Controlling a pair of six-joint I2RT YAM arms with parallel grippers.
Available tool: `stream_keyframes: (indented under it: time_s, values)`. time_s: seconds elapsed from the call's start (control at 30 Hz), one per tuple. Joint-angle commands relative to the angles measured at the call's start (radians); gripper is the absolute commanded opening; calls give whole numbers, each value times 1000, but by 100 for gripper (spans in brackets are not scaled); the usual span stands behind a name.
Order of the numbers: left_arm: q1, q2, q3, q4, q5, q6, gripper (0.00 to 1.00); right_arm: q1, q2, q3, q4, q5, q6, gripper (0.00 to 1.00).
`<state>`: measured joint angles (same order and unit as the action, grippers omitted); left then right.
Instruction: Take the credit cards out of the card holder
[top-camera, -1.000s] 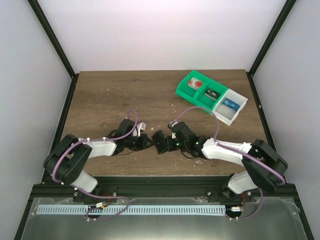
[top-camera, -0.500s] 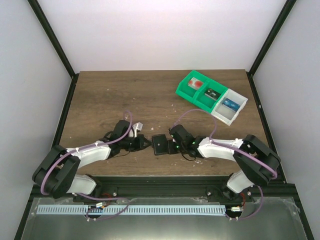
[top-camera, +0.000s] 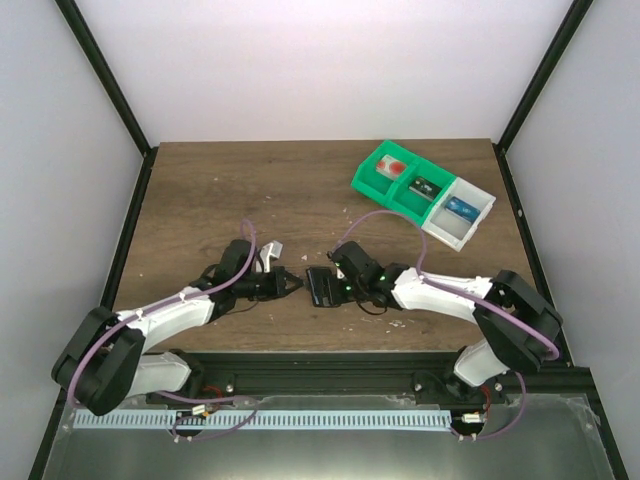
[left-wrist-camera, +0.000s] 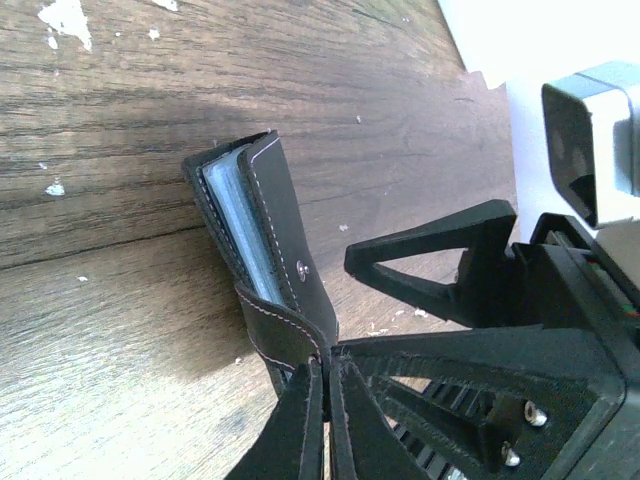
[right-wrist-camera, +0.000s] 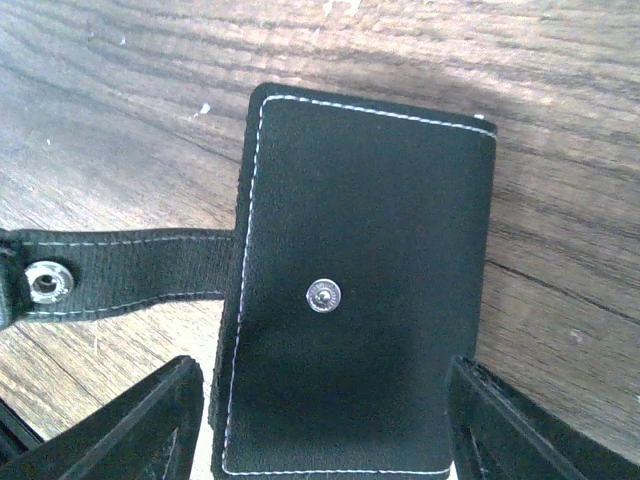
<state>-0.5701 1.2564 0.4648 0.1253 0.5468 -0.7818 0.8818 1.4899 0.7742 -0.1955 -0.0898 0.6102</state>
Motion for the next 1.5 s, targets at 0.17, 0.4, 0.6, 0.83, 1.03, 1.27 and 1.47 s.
stream_keyframes:
  time_s: [0.17,0.4,0.6,0.83,1.03,1.27,1.47]
  values:
    - [1,-34,-12,15,13,-20,0,22,27,55,-10,3,-20,68]
    - [2,-50,-16,15,12,-26,0,22,37,62,-25,16,-22,68]
    - [1,-57,-24,3,7,-21,0,22,9,65,-73,94,-19,57]
    - [1,-73,-34,-22,-2,-5,0,22,-15,83,-145,177,-24,49]
    - [1,-75,-46,-43,-13,13,0,21,-46,93,-172,225,-23,42]
    - [2,-96,-81,-66,-45,25,0,22,-44,96,-208,272,-9,21]
    - [30,-101,-89,-131,-98,50,0,22,-80,75,-205,255,8,1]
